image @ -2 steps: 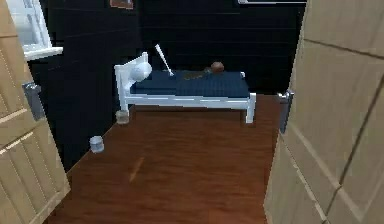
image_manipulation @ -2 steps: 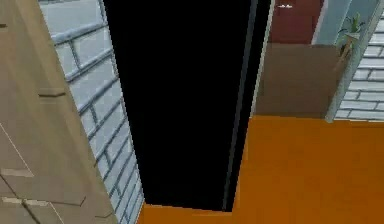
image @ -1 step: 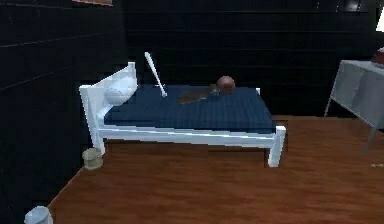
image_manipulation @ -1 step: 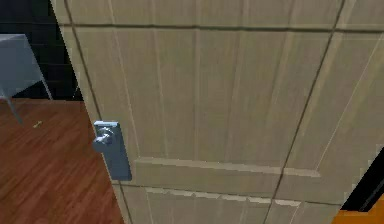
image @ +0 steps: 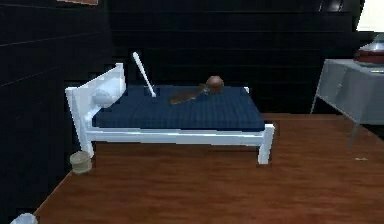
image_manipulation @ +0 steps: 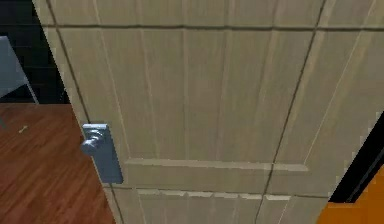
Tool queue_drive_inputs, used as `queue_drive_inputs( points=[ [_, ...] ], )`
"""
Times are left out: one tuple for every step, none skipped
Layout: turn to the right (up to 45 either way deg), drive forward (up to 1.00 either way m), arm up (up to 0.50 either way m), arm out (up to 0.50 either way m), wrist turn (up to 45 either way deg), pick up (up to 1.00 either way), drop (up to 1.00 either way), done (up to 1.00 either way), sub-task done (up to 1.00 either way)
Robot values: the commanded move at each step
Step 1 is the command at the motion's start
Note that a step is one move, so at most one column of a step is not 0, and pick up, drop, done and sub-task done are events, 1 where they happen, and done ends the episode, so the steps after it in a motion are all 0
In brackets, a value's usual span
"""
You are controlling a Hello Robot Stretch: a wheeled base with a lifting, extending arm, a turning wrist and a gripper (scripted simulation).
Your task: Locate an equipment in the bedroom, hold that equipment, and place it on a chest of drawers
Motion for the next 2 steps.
queue_drive_inputs(
  points=[
    [0.0, 0.65, 0.00, 0.00, 0.0, 0.00, 0.00, 0.00, 0.00],
    [21.0, 0.00, 0.00, 0.00, 0.0, 0.00, 0.00, 0.00, 0.00]
  ],
)
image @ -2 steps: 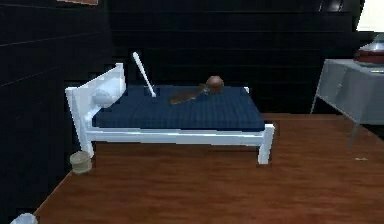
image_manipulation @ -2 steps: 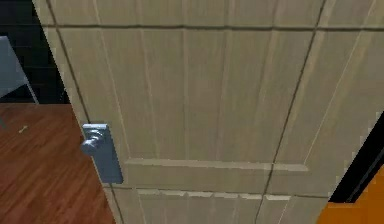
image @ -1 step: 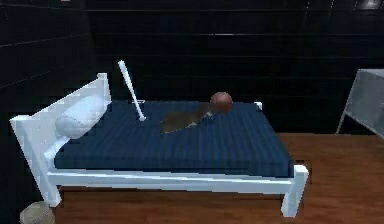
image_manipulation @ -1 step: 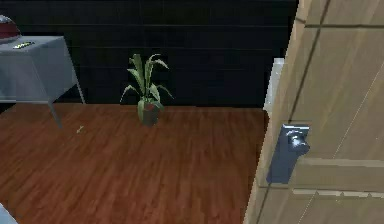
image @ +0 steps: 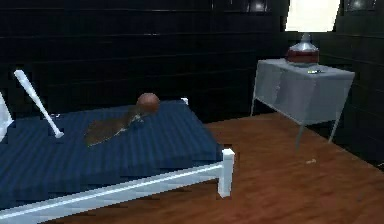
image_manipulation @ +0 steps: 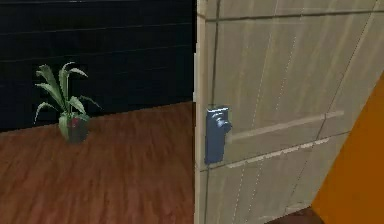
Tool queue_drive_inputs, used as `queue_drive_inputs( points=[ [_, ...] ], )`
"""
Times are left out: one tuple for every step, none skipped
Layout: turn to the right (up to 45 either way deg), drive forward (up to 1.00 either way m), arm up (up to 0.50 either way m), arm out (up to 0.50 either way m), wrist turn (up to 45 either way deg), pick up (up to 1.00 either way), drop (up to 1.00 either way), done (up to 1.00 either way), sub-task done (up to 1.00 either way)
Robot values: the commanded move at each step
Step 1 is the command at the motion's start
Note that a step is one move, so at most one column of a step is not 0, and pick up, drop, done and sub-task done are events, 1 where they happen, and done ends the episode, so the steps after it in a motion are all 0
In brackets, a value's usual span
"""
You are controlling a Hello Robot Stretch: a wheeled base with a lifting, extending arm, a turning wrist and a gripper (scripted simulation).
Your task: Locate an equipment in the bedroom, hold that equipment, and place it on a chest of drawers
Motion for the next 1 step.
queue_drive_inputs(
  points=[
    [0.0, 0.80, 0.00, 0.00, 0.0, 0.00, 0.00, 0.00, 0.00]
  ],
)
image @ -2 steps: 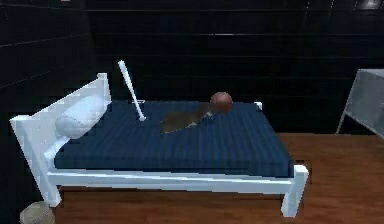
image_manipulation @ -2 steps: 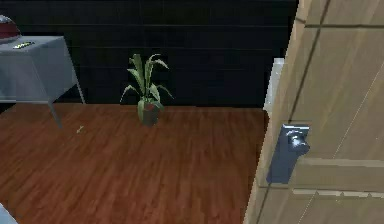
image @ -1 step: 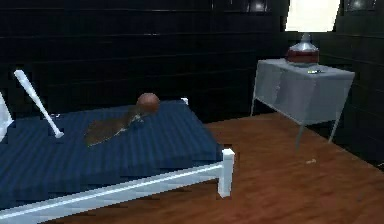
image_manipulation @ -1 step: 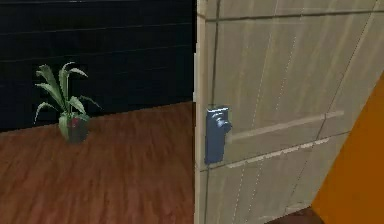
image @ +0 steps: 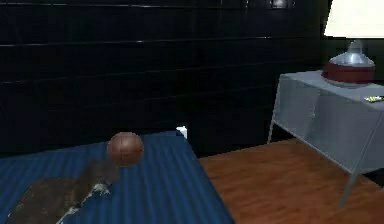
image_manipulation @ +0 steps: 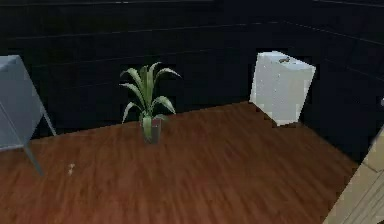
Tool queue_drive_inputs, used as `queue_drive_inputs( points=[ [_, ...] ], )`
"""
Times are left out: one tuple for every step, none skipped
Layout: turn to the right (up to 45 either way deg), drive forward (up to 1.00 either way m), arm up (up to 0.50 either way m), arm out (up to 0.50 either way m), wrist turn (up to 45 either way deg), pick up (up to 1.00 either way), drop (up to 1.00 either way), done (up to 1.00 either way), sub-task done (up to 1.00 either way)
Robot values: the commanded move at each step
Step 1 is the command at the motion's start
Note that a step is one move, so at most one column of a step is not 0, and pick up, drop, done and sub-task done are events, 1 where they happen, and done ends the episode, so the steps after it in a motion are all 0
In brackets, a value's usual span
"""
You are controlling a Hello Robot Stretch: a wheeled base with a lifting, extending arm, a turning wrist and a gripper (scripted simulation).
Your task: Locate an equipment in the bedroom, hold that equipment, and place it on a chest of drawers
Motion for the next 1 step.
queue_drive_inputs(
  points=[
    [-45.0, 0.00, 0.00, 0.00, 0.0, 0.00, 0.00, 0.00, 0.00]
  ],
)
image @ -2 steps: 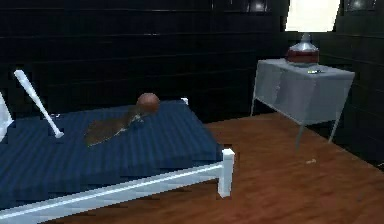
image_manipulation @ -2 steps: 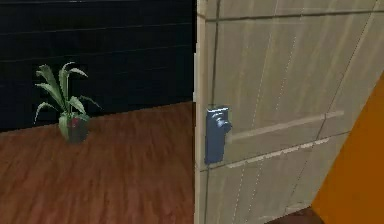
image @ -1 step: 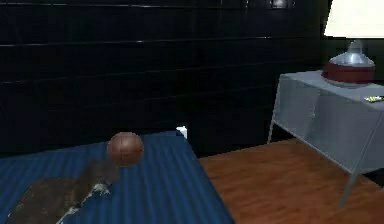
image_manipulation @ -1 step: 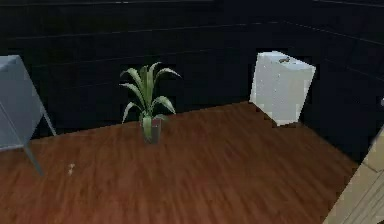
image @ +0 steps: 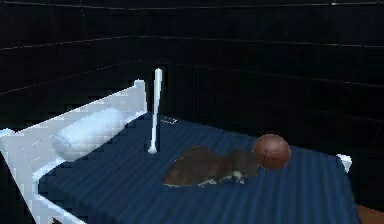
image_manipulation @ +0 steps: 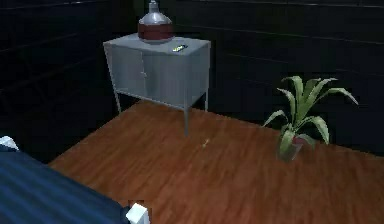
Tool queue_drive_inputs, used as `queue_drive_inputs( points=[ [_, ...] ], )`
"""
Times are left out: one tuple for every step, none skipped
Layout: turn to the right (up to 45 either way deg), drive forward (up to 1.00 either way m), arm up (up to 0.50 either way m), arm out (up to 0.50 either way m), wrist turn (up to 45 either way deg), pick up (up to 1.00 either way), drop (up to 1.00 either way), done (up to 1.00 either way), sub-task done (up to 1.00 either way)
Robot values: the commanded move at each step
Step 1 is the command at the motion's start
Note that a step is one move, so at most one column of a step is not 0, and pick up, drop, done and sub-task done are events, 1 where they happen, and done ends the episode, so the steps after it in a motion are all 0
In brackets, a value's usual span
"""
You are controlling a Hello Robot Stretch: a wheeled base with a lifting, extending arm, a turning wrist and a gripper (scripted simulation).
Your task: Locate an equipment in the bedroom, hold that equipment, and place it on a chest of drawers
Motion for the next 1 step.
queue_drive_inputs(
  points=[
    [-45.0, 0.00, 0.00, 0.00, 0.0, 0.00, 0.00, 0.00, 0.00]
  ],
)
